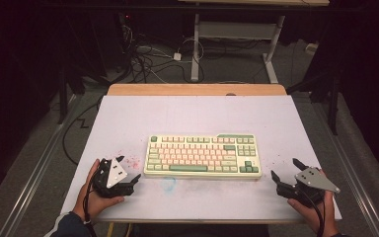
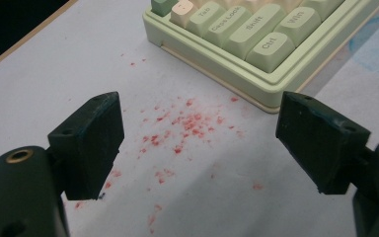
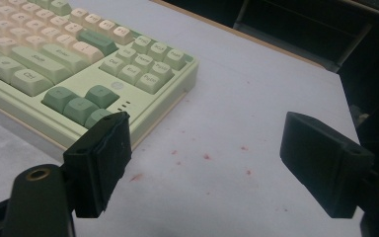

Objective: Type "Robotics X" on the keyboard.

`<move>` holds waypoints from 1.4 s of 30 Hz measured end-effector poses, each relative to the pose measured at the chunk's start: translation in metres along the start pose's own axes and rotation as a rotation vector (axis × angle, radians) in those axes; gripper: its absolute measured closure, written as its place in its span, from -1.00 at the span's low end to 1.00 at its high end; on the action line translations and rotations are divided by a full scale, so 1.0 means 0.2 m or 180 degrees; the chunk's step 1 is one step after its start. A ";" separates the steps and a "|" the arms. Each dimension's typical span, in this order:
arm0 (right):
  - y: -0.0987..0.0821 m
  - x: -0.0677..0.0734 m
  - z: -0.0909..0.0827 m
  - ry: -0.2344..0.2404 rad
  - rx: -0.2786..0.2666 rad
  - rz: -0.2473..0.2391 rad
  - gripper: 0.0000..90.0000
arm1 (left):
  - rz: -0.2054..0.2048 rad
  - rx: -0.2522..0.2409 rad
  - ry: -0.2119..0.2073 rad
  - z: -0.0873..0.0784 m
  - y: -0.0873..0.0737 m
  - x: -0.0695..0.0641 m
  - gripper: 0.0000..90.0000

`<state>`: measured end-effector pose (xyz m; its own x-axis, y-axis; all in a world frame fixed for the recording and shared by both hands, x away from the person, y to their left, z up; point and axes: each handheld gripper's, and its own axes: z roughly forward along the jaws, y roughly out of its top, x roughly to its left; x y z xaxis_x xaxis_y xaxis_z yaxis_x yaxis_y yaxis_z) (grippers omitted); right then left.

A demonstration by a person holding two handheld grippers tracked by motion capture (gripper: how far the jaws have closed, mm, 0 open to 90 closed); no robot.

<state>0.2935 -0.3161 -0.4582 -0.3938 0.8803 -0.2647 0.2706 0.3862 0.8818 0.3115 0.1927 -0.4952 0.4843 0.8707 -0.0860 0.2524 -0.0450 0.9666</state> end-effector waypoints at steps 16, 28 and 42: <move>0.00 0.00 -0.02 -0.0064 0.0012 -0.0024 -0.54 | 0.0014 -0.0014 -0.0032 0.01 0.00 -0.01 -0.62; 0.02 -0.01 -0.02 -0.0036 -0.0006 -0.0005 -0.53 | -0.0017 -0.0055 -0.0109 0.03 0.05 -0.02 -0.63; 0.16 0.02 0.02 0.0250 -0.0171 0.0059 -0.50 | -0.0086 -0.0173 -0.0181 0.07 0.15 -0.05 -0.62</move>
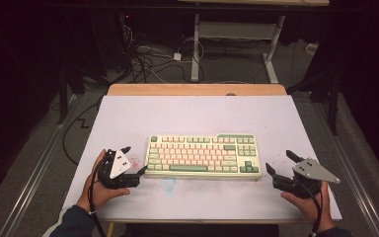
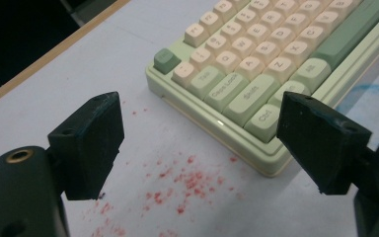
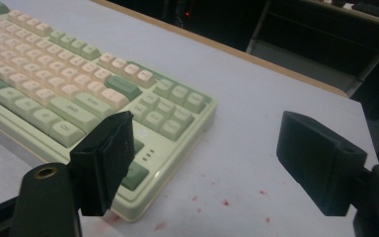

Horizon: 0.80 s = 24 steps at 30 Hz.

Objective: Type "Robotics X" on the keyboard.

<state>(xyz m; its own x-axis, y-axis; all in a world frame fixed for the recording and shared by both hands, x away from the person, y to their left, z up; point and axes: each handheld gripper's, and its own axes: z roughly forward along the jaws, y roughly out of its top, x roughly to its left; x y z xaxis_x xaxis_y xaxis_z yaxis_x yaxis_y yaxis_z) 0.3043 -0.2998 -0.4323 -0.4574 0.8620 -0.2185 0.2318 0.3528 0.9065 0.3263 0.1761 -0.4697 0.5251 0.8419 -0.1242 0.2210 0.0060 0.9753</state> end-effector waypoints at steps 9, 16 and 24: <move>0.06 0.02 0.08 0.0233 -0.0036 -0.0014 -0.48 | 0.0011 -0.0053 -0.0100 0.09 0.07 -0.05 -0.63; 0.10 0.03 0.13 0.0320 -0.0024 -0.0051 -0.15 | 0.0044 -0.0071 -0.0187 0.19 0.11 -0.08 -0.62; 0.12 0.03 0.17 0.0699 0.0102 -0.0025 0.84 | -0.0108 -0.0151 -0.0324 0.21 0.16 -0.11 -0.62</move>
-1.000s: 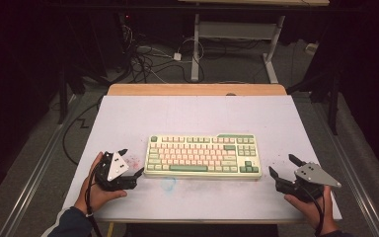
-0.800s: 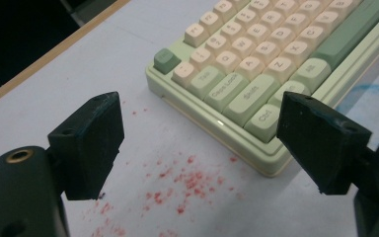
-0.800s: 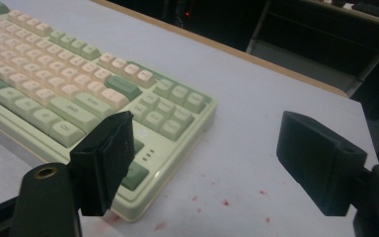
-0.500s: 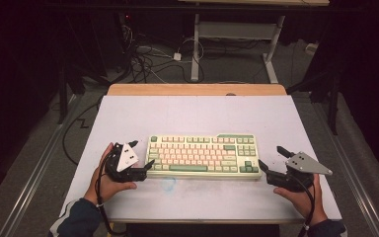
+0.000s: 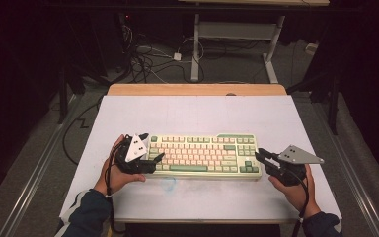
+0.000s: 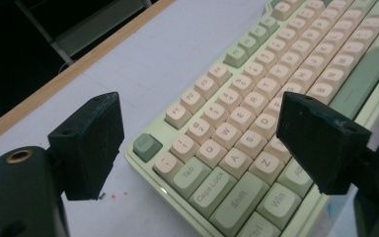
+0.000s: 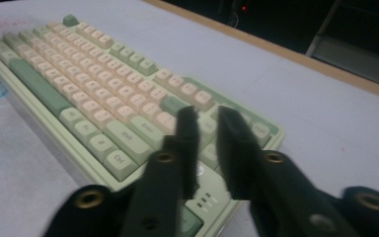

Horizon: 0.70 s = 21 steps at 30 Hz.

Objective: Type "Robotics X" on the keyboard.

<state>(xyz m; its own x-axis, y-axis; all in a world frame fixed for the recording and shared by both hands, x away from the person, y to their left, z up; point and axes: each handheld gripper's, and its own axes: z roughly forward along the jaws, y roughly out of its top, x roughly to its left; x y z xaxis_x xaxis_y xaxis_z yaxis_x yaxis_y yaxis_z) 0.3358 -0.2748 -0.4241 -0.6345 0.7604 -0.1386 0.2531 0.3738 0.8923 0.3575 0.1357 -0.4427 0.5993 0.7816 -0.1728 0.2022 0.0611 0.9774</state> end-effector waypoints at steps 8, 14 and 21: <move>0.06 0.09 0.10 0.0217 0.0284 -0.0213 1.00 | -0.0110 -0.0030 -0.0091 0.03 0.05 -0.02 -0.60; 0.07 0.16 0.22 0.0340 0.0443 -0.0294 1.00 | -0.0156 -0.0024 -0.0116 0.06 0.07 -0.03 -0.57; 0.07 0.21 0.31 0.0383 0.0597 -0.0342 1.00 | -0.0139 0.0036 -0.0132 0.10 0.05 -0.04 -0.57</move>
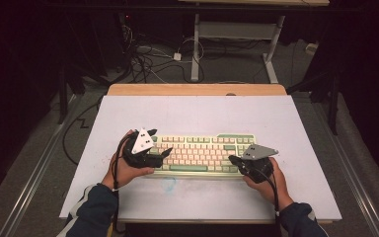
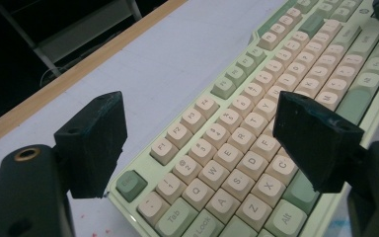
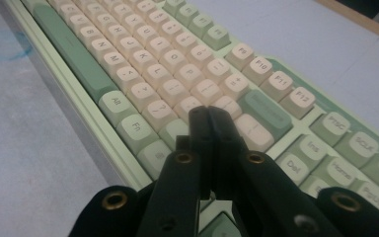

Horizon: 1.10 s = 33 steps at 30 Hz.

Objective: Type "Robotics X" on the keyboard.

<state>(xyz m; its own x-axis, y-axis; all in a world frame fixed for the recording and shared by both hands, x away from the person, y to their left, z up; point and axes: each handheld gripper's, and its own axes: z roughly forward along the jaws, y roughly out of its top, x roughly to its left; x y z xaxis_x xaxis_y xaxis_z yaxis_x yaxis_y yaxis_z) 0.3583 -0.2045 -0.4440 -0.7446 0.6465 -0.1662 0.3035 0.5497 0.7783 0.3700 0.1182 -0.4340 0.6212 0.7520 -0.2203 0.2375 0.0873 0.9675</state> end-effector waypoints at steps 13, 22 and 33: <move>-0.02 0.01 0.08 -0.0065 0.0168 -0.0021 1.00 | 0.0043 0.0160 0.0123 0.00 -0.06 0.00 -0.32; -0.04 0.01 0.08 -0.0080 0.0115 -0.0016 1.00 | 0.0024 0.0387 -0.0124 -0.02 -0.07 -0.02 0.80; -0.04 0.02 0.08 -0.0115 0.0096 -0.0047 1.00 | 0.0023 0.0735 -0.0024 0.14 -0.08 -0.04 0.95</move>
<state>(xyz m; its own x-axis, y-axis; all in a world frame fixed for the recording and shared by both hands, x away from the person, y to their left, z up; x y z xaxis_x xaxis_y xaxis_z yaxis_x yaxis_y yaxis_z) 0.3622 -0.1984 -0.4601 -0.7273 0.6566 -0.1998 0.3108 0.5747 0.7571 0.3824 0.0925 -0.4516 0.6288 0.7472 -0.2153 0.3972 -0.0706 0.9150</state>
